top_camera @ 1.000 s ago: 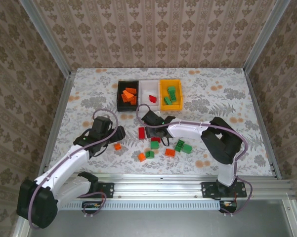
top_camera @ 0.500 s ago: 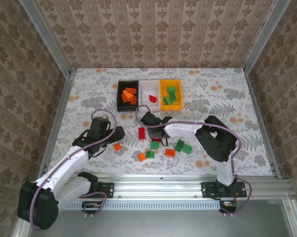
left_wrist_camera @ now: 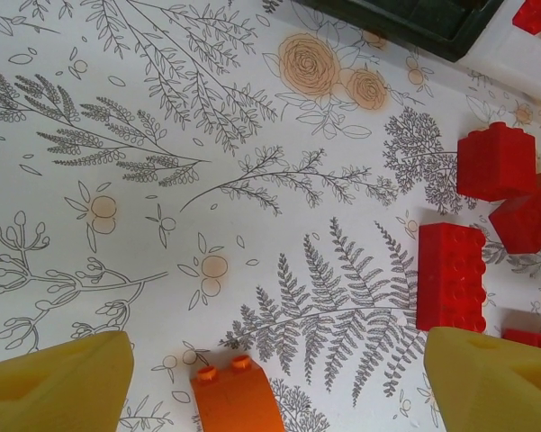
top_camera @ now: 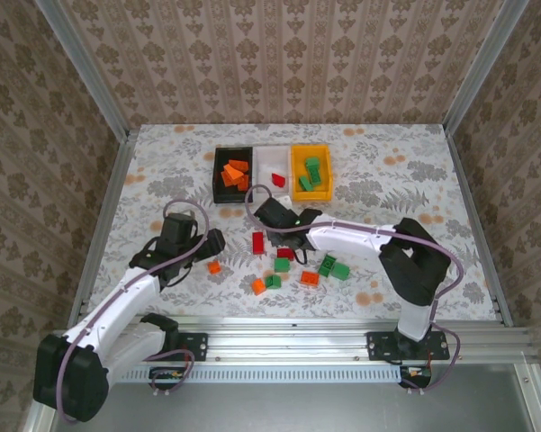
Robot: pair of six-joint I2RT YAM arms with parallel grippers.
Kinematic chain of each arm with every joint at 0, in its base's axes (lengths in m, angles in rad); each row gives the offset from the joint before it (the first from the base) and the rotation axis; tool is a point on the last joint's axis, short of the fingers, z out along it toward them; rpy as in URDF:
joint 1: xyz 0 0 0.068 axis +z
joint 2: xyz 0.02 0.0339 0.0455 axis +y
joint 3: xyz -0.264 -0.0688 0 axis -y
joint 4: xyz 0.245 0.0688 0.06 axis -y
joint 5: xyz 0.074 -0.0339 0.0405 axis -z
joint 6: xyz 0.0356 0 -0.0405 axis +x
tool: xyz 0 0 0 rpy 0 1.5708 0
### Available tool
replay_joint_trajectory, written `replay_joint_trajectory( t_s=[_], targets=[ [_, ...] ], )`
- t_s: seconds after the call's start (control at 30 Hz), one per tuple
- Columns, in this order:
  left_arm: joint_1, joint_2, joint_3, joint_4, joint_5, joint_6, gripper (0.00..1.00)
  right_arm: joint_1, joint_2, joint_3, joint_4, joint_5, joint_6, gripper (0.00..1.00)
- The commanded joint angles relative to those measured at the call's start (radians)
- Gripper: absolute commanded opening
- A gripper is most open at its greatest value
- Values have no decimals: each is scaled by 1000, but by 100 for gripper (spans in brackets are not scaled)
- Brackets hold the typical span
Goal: Sort the legos into containers by color
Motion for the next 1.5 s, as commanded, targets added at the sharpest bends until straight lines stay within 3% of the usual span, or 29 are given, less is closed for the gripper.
replay_joint_trajectory(
  t_s=[0.0,0.13,0.3,0.53,0.67,0.8,0.93,1.13,1.33,1.47],
  targets=[
    [19,-1,12,20,17,8,90,-39,-14,110,-38,64,-101,26],
    [38,8,-4,35,41,-16,100,-118,67,255,-16,35,-182,26],
    [59,19,-26,50,77,-37,100,-186,237,460,-25,-35,-232,26],
    [85,28,-24,46,94,-30,100,-239,520,819,-178,-65,-298,27],
    [95,45,-19,52,105,-23,100,-250,617,941,-229,-85,-305,28],
    [100,66,-17,60,112,-23,100,-253,667,1013,-269,-81,-315,35],
    [100,81,-11,65,120,-25,100,-253,659,1014,-278,-82,-315,48],
    [101,73,0,57,129,-29,100,-249,562,937,-242,-62,-316,49],
    [104,19,0,19,85,-24,100,-180,265,587,-121,-51,-240,49],
    [123,-32,-31,14,53,-45,100,-81,89,300,-13,-31,-102,59]
  ],
)
